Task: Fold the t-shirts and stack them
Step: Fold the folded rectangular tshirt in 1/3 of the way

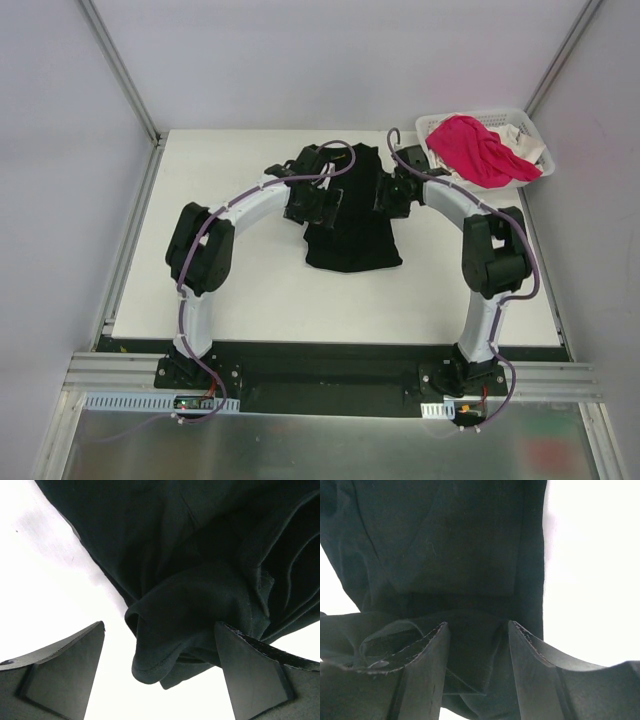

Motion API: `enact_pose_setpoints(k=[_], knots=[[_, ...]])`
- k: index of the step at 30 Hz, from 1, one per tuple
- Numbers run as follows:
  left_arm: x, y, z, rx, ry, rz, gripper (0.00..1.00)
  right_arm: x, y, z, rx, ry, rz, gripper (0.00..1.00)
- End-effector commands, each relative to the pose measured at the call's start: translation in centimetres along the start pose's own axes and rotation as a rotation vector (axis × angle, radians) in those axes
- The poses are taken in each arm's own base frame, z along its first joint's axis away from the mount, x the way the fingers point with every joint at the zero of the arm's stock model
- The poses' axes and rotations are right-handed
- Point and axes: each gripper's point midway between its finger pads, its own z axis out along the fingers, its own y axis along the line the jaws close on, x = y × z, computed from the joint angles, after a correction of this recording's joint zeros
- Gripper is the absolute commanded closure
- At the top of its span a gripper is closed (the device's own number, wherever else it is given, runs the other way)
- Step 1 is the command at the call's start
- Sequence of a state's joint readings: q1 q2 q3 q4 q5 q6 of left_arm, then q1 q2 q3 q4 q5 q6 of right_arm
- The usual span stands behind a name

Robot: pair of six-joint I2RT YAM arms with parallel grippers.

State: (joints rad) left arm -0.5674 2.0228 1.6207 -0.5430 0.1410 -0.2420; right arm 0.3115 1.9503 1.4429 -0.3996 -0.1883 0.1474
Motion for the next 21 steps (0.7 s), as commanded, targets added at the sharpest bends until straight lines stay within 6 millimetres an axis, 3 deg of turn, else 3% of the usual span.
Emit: enact_pose_setpoints(k=[1,7,10,12,14,15,16,17,18,21], knots=[[-3.9,-0.5,-4.2,-0.017,-0.146,0.03,0.1,-4.4,1.6,-2.7,-0.033,-0.125,-0.012,0.47],[-6.7,-0.3,-9.3,-0.048,-0.287,0.06,0.06,-6.8,2.8,-6.7,-0.036,-0.2,-0.055,0.48],[-8.0,0.3,-12.5,-0.066,-0.36,0.046,0.05,-6.8,3.1,-8.3,-0.042,-0.217,-0.066,0.48],[-7.9,0.0,-14.7,-0.052,-0.401,0.043,0.05,-5.7,3.4,-9.8,-0.064,-0.204,-0.07,0.48],[-6.2,-0.6,-15.0,-0.01,-0.377,0.03,0.06,-3.7,3.5,-10.9,-0.083,-0.202,-0.066,0.48],[-5.6,-1.0,-16.4,0.011,-0.399,0.014,0.06,-2.8,3.6,-11.1,-0.092,-0.197,-0.068,0.48],[-4.6,-1.4,-16.3,0.02,-0.39,0.011,0.07,-2.1,3.8,-11.7,-0.103,-0.207,-0.067,0.48],[-2.5,-1.0,-15.1,0.011,-0.344,0.004,0.07,-1.7,4.4,-12.8,-0.125,-0.241,-0.082,0.48],[-2.0,-1.3,-15.9,0.018,-0.37,0.002,0.07,-0.3,4.0,-12.5,-0.119,-0.222,-0.081,0.49],[0.7,-1.6,-15.1,0.007,-0.335,0.027,0.07,2.2,4.1,-12.7,-0.113,-0.201,-0.108,0.49]])
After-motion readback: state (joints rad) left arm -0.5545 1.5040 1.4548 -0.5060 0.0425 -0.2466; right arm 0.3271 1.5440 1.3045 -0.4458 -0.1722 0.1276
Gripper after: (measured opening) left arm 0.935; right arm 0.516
